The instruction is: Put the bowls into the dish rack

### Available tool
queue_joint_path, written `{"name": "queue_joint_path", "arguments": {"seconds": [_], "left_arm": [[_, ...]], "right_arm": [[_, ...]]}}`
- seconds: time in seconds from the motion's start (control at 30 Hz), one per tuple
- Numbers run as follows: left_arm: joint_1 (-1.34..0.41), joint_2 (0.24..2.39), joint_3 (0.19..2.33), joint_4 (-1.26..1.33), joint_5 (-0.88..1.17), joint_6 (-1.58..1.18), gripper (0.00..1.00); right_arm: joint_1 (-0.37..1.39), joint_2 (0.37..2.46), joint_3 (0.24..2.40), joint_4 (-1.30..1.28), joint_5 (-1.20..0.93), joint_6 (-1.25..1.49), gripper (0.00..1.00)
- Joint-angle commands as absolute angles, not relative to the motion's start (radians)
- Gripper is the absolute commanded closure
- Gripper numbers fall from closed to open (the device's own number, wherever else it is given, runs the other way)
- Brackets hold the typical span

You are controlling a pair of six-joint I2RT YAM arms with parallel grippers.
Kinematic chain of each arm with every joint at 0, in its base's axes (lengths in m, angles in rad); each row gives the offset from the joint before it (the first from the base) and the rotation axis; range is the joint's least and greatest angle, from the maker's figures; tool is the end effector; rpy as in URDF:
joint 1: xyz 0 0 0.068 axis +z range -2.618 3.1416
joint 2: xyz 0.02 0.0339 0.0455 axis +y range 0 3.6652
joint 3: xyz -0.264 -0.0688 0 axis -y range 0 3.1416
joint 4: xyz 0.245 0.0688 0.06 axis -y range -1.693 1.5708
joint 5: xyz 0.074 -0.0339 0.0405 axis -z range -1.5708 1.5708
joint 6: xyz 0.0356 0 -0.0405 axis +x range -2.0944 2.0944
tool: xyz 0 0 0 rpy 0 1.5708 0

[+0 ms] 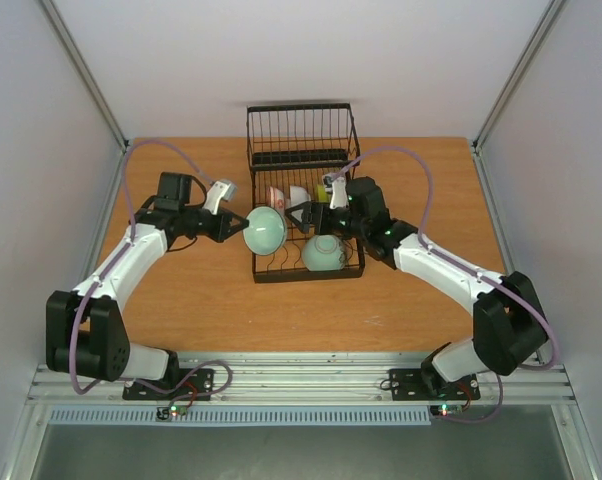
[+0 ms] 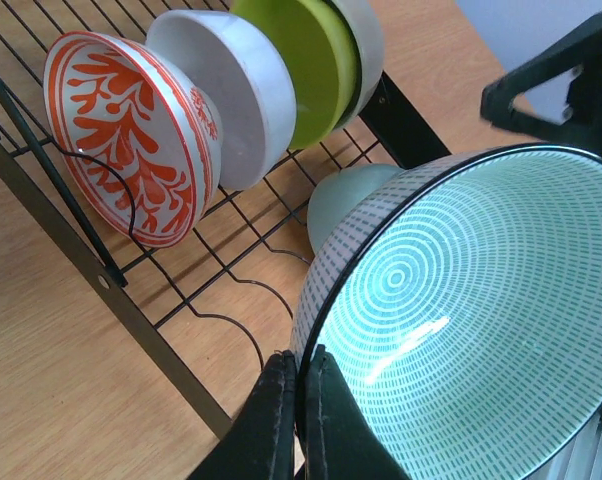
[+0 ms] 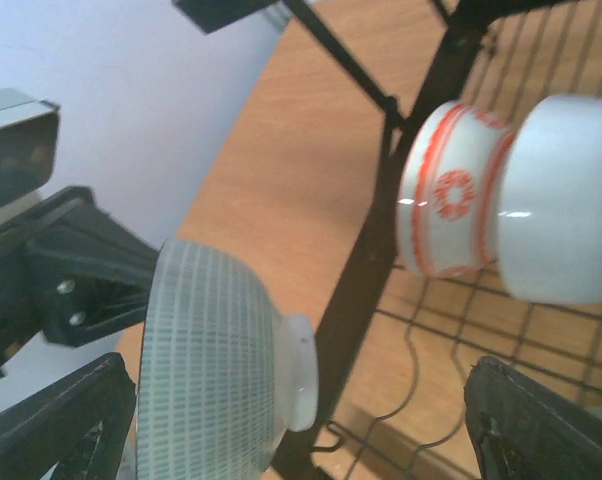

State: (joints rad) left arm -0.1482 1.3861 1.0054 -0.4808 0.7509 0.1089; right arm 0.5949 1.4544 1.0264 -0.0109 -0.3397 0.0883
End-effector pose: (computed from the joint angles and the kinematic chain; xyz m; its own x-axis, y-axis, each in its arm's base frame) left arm 0.2797 -0.0663 0.2618 -0.6866 0.1828 -0.7037 0.6258 0.6414 -0.4439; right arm 0.2704 0.1973 0.2829 -0.4192 -0.1833 -0.8892 -0.7441 0.6305 0.2209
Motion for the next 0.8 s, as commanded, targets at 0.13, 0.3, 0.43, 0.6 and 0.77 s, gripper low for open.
{"name": "queue_joint_path", "arguments": {"seconds": [0.13, 0.3, 0.43, 0.6, 0.77], "left_arm": [[-0.122, 1.372, 1.005, -0.394, 0.856, 0.093, 1.0], [-0.114, 1.391, 1.009, -0.392, 0.872, 0.086, 1.0], [-0.11, 1.395, 1.012, -0.391, 0.889, 0.08, 0.99], [-0.106, 1.379, 1.011, -0.392, 0.902, 0.077, 1.0], [-0.104, 1.349, 1.002, -0.386, 0.927, 0.075, 1.0]], "right_arm": [[0.536, 1.511, 0.914, 0.395, -0.736, 0.298, 0.04], [0.535, 1.526, 0.867, 0.518, -0.794, 0.36, 0.02], [0.536, 1.543, 0.852, 0.557, -0.811, 0.378, 0.02], [0.54, 1.56, 0.846, 0.568, -0.812, 0.382, 0.02], [0.546, 1.579, 0.853, 0.557, -0.811, 0.371, 0.01]]}}
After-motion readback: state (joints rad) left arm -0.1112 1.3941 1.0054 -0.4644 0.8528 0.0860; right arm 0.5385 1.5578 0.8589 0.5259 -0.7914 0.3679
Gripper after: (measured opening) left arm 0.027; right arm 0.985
